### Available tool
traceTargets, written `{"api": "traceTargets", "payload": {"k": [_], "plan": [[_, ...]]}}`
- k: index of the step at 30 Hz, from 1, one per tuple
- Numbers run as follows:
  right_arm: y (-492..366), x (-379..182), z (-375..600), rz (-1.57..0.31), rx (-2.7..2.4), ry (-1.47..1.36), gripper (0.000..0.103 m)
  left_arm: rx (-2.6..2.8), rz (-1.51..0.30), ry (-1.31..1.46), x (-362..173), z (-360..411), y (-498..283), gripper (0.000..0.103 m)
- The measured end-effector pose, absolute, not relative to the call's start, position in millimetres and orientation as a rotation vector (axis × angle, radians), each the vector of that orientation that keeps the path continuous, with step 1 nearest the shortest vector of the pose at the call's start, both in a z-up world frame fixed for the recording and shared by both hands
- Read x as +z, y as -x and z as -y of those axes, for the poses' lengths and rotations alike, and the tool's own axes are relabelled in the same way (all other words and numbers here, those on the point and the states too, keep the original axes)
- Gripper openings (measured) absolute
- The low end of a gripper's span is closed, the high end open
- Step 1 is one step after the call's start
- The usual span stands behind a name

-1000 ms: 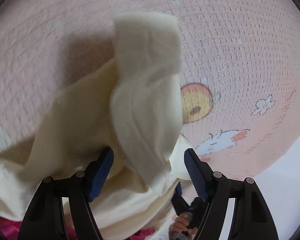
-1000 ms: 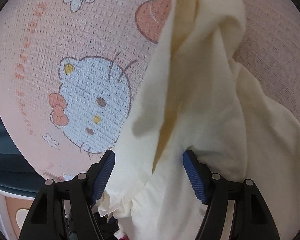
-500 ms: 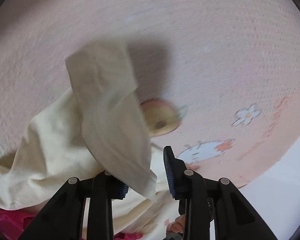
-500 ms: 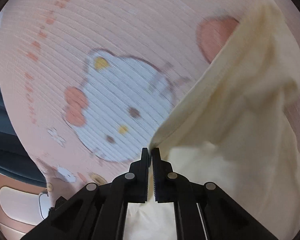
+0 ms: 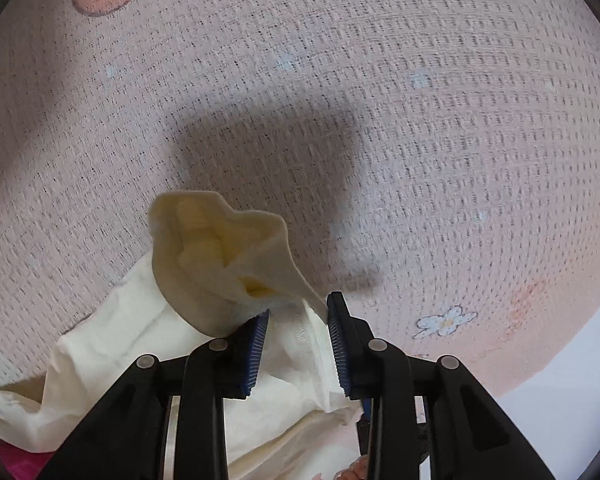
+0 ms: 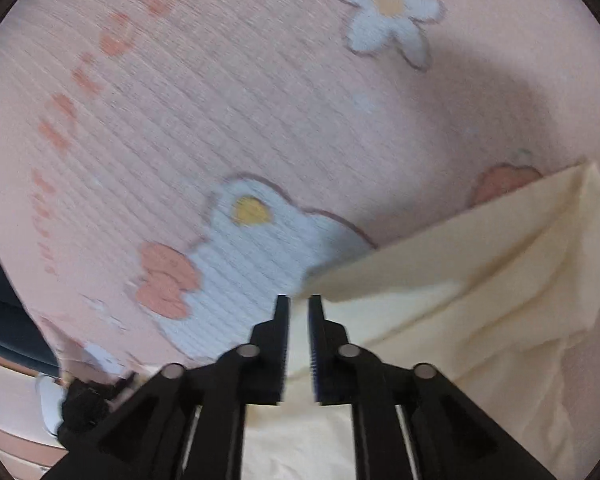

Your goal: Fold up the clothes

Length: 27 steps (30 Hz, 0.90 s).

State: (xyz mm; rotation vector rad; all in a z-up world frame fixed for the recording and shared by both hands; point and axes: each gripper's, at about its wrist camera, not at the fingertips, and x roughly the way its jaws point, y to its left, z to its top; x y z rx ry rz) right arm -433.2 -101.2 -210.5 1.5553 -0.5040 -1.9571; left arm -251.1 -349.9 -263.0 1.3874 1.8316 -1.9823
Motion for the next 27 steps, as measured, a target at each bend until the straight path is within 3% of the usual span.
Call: {"api": "traceTargets", "payload": {"k": [1,3,6,8,19,21,23,24,25,27], "plan": [[432.5,-213.5,94.9,0.501,-1.953,-1.575,0.035,-1.981,-1.827,-1.391,-263.1,355.6,248.0,0.027],[429.7,-218.6,75.7,0.573,-1.924,-1.596,0.053,-1.977,-1.817,-1.398,-263.1,367.6,241.4,0.027],[421.6,-222.7,40.4,0.72,-1.876,-1.558,0.054,-1.959,-1.824,-1.396,-262.5,371.8,241.0,0.027],[413.8,-230.4,20.1,0.783,-1.856,-1.536,0.061,-1.941,-1.832,-1.398,-261.7,377.8,239.4,0.027],[424.0,-287.0,-1.3,1.008,-1.871,-1.511,0.063,-1.944,-1.805,-1.394,-249.7,355.1,255.5,0.027],[428.7,-280.6,-3.7,0.985,-1.901,-1.511,0.055,-1.947,-1.797,-1.399,-242.3,353.6,254.3,0.027],[434.6,-272.0,-8.8,0.988,-1.9,-1.508,0.035,-1.971,-1.776,-1.4,-225.4,364.1,262.6,0.027],[437.9,-267.3,-11.3,0.993,-1.892,-1.504,0.015,-1.982,-1.767,-1.4,-221.4,365.5,262.6,0.027],[441.7,-261.5,-13.1,0.986,-1.891,-1.49,0.005,-1.993,-1.765,-1.398,-217.6,366.7,262.1,0.027],[451.3,-244.4,-18.7,0.957,-1.923,-1.442,0.005,-2.017,-1.747,-1.396,-207.9,370.4,263.7,0.027]]}}
